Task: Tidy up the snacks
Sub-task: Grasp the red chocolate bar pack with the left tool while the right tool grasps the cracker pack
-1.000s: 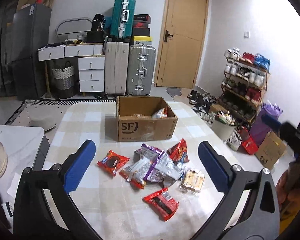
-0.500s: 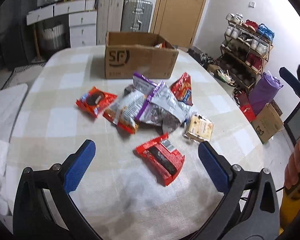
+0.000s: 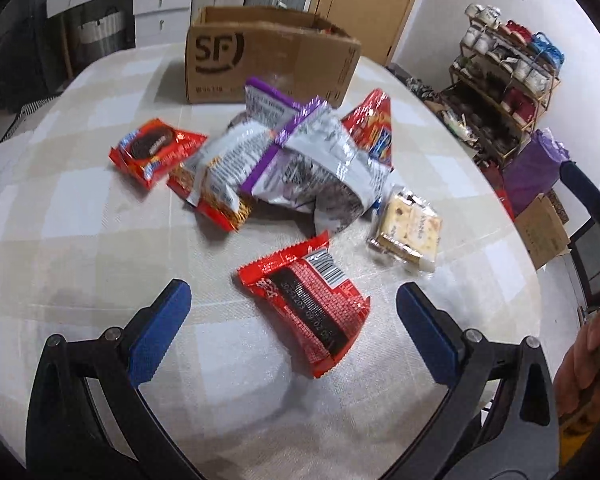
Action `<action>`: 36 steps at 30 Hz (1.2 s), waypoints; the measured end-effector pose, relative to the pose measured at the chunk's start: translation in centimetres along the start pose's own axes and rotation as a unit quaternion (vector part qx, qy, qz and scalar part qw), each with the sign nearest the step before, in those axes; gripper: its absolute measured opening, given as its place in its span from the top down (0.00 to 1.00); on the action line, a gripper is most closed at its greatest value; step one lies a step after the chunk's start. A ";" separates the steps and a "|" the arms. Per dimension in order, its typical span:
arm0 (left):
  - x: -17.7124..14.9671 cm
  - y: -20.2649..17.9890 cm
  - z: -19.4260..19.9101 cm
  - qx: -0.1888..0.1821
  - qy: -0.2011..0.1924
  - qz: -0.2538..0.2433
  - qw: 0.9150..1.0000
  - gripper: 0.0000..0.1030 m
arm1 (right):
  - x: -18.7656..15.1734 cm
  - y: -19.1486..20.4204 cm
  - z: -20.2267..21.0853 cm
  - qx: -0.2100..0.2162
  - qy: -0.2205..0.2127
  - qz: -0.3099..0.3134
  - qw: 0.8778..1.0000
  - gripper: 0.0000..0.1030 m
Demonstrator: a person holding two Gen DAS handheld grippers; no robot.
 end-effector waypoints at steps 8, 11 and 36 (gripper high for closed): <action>0.2 0.0 -2.7 0.013 0.013 0.009 1.000 0.11 | -2.6 -2.0 -2.2 0.001 0.027 -0.031 0.999 0.01; 0.2 0.4 -3.2 -0.002 0.021 0.017 1.000 0.19 | -3.1 -2.1 -2.8 0.000 0.036 -0.031 0.999 0.01; 0.6 2.6 -1.7 -0.046 -0.008 0.014 0.999 0.60 | -5.8 -2.5 -9.9 0.009 0.172 -0.044 0.984 0.01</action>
Point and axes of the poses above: each gripper's, at about its wrist camera, not at the fingertips, and z roughly against the way its jaws point, y to its left, x to its top, the point moved 4 cm from there along -z, roughly the way its jaws point, and after that the axes turned 5 degrees about z, right-handed, at the moved point
